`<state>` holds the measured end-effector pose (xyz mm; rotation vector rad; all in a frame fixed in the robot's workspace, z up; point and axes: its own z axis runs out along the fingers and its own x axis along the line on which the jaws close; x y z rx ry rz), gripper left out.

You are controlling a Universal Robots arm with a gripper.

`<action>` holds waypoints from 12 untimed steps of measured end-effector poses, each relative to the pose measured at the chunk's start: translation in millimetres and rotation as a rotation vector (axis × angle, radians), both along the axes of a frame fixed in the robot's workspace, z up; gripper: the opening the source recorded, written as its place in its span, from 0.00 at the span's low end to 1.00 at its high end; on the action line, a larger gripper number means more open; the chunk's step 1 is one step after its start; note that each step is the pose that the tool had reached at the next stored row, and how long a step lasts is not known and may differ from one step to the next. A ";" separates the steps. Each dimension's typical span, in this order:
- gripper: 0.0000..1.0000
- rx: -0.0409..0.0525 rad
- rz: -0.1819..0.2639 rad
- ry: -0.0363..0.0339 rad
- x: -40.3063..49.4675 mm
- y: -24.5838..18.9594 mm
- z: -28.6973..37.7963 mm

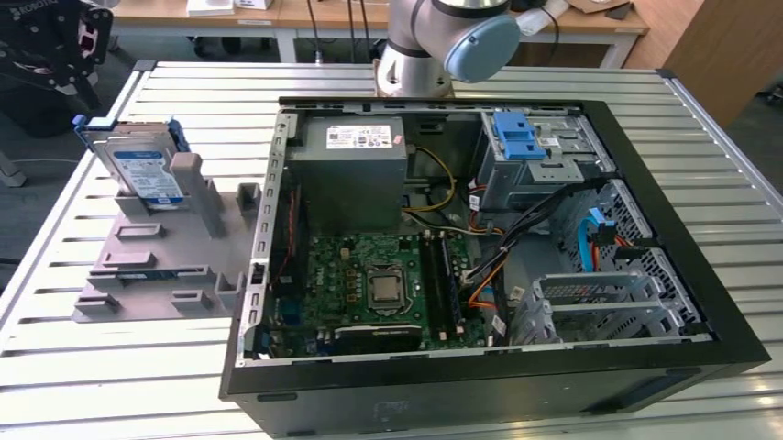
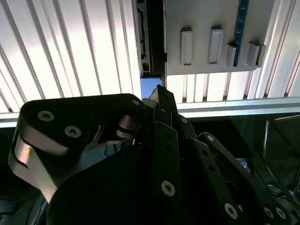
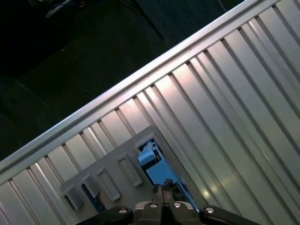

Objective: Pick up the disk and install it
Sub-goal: 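Pick up the disk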

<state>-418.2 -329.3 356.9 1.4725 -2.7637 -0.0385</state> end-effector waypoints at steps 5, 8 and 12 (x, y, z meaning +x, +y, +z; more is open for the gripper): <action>0.11 0.0001 0.082 -0.0015 0.0 0.0 -0.6; 0.11 0.0002 0.137 -0.0015 0.0 0.0 -1.1; 0.11 0.0002 0.210 -0.0015 0.0 0.0 -1.6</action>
